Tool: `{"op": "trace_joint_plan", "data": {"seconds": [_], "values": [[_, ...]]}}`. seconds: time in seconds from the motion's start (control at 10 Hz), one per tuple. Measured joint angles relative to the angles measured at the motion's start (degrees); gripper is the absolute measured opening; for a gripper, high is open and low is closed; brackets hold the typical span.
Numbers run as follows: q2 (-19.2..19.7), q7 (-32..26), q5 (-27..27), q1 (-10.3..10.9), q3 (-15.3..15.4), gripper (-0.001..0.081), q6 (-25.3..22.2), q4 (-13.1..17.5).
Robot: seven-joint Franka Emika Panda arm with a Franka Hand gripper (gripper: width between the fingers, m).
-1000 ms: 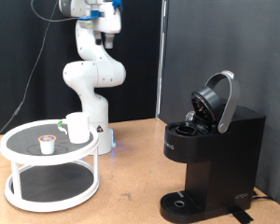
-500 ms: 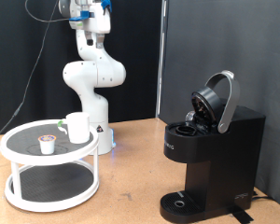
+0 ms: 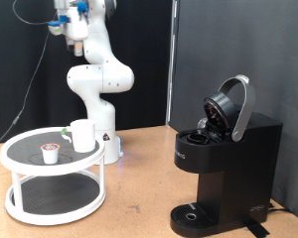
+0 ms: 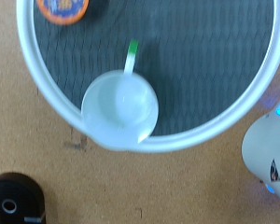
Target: Make a cup of coffee with the keurig machine
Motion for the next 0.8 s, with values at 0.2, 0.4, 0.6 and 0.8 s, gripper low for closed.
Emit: {"op": "trace_joint_plan", "data": {"seconds": [0.2,0.4,0.6,0.8], "values": [[0.1,-3.1,-1.7,-0.6,-3.5,0.0734,0.1,0.6],[0.2,-5.2,-3.4,-0.8,-5.6,0.0734,-0.1,1.2],[0.6,-6.0,-3.6,-0.8,-6.0,0.0734,-0.2,1.3],[0.6,-6.0,-3.6,-0.8,-6.3,0.0734,0.2,0.5]]}}
